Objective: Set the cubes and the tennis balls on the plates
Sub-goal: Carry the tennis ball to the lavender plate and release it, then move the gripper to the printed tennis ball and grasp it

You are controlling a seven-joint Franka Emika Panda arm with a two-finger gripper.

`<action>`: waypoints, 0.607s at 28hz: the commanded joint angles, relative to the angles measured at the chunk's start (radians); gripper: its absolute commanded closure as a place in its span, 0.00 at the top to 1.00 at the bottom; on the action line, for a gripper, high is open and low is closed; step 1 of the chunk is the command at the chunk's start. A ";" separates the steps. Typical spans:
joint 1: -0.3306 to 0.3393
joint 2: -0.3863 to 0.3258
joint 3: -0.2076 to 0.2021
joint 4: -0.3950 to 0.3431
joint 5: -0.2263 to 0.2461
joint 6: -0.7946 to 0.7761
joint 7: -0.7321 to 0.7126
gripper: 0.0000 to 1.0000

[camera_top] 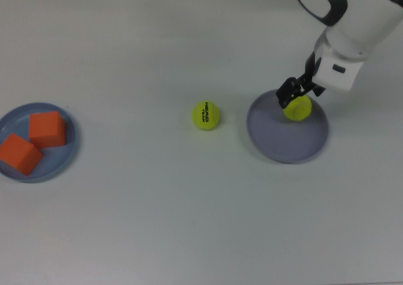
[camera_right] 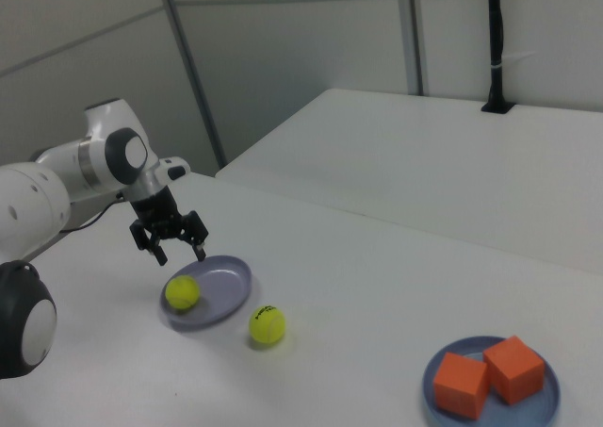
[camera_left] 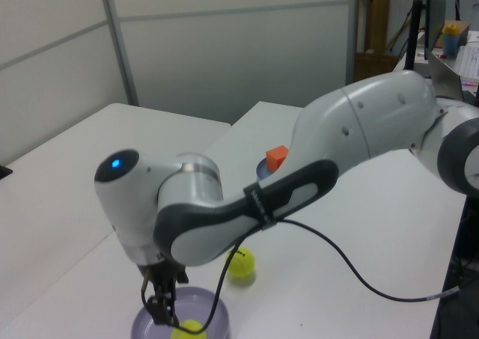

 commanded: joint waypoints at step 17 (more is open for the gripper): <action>-0.063 -0.031 -0.216 -0.068 0.004 -0.198 -0.215 1.00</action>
